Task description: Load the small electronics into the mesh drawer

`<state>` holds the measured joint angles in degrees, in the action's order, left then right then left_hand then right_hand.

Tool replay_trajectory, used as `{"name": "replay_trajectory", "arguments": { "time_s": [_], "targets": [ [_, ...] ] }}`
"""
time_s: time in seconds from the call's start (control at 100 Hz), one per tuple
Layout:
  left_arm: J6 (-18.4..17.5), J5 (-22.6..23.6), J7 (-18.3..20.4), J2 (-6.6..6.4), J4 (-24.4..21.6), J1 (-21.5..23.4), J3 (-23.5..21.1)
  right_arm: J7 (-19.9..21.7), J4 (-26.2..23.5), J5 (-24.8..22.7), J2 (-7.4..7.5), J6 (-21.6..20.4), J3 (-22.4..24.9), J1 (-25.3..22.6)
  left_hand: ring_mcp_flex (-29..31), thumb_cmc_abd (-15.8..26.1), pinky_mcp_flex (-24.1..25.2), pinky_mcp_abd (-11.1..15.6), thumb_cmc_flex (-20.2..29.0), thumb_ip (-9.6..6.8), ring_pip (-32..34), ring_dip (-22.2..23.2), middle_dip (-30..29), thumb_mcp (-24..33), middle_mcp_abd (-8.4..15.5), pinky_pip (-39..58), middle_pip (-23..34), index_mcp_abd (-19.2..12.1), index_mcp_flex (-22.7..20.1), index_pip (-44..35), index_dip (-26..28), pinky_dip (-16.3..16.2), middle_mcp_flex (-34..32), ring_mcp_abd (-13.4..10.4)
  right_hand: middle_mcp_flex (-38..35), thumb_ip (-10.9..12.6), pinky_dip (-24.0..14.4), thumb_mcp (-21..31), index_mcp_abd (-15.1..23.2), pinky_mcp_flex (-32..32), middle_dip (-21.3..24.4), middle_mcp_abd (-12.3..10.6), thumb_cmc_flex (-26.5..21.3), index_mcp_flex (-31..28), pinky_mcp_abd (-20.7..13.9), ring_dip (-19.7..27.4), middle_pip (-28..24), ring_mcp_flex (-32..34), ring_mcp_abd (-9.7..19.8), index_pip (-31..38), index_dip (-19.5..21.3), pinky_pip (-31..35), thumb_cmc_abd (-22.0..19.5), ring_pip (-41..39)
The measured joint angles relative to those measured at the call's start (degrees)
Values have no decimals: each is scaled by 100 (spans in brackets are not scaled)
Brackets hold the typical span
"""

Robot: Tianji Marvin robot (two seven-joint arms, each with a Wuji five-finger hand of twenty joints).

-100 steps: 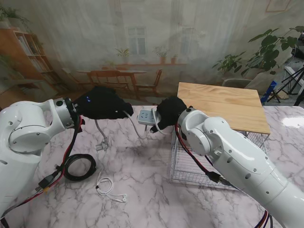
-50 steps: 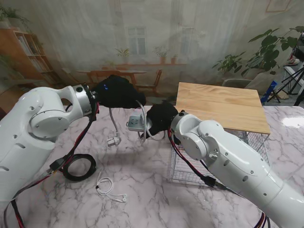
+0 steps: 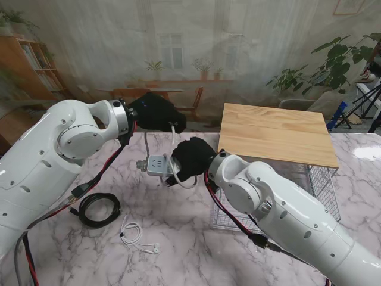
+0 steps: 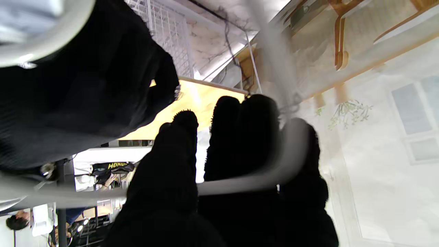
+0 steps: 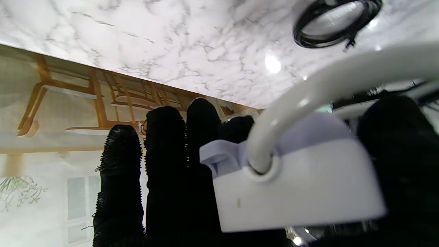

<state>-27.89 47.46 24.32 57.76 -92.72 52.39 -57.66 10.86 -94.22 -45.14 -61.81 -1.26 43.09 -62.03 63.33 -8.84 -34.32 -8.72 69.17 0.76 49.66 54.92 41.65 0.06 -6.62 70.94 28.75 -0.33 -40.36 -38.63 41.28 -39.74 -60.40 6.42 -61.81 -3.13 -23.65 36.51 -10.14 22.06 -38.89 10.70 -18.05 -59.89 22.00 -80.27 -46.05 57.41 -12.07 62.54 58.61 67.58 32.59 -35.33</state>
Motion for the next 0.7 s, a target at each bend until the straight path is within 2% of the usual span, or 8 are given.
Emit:
{"name": "replay_trajectory", "arguments": {
  "time_s": [0.08, 0.24, 0.35, 0.45, 0.57, 0.7],
  "targets": [
    [50, -1, 35, 6, 224, -184, 203, 29, -113, 284, -36, 7, 108, -141, -64, 33, 35, 62, 0, 0, 1, 13, 8, -2, 60, 0, 0, -5, 5, 1, 19, -1, 0, -48, 0, 0, 0, 0, 0, 6, -17, 0, 0, 0, 0, -13, -1, 0, 0, 0, 0, 0, 0, 0],
    [149, -377, 117, 25, 501, -307, 364, -17, -252, 323, -68, 28, 216, -275, -83, 55, 80, 62, 0, 0, 50, 64, 82, -15, 63, 1, 66, -10, 13, 4, 71, -20, 0, -39, 0, 0, 0, 0, 0, 6, -29, 0, 0, 0, 0, -21, -1, 0, 0, 0, 0, 0, 0, 0],
    [159, -431, 144, 28, 534, -309, 405, -64, -263, 497, -79, 54, 225, -290, -84, 56, 84, 62, 0, 0, 188, 138, 156, -16, 63, 2, 131, -13, 15, 4, 71, -80, 0, -43, 0, 0, 0, 0, 0, 6, -31, 0, 0, 0, 0, -21, -1, -1, 0, 1, 0, 0, 0, 0],
    [128, -422, 208, 28, 444, -237, 323, -49, -258, 518, -81, 70, 181, -262, -84, 56, 83, 61, 0, 0, 360, 153, 216, -16, 63, 84, 132, -13, 15, 4, 71, -149, 0, -46, 0, 0, 0, 0, 0, 6, -31, 0, 0, 0, 0, -22, -1, -1, 0, 1, 0, 0, 0, -3],
    [23, -371, 370, 24, 110, -16, 11, -49, -176, 191, -87, 105, 100, -163, -77, 56, 67, 62, 0, 0, 477, 160, 277, -16, 64, 159, 198, -13, 15, 4, 71, -155, 0, -53, 0, 0, 0, 0, 0, 7, -32, 0, 0, 0, 0, -23, -1, -1, 0, 1, 0, 0, 0, -5],
    [-162, 3, 373, 7, -109, 142, -247, -9, -58, 214, -100, 310, 128, -106, -72, 56, 33, 62, 0, 0, 517, 162, 286, -16, 64, 162, 203, -13, 16, 4, 71, -167, 0, -62, 0, 0, 0, 1, 0, 7, -33, 0, 0, 0, 0, -23, -1, -1, 0, 1, 0, 0, 0, -6]
  ]
}}
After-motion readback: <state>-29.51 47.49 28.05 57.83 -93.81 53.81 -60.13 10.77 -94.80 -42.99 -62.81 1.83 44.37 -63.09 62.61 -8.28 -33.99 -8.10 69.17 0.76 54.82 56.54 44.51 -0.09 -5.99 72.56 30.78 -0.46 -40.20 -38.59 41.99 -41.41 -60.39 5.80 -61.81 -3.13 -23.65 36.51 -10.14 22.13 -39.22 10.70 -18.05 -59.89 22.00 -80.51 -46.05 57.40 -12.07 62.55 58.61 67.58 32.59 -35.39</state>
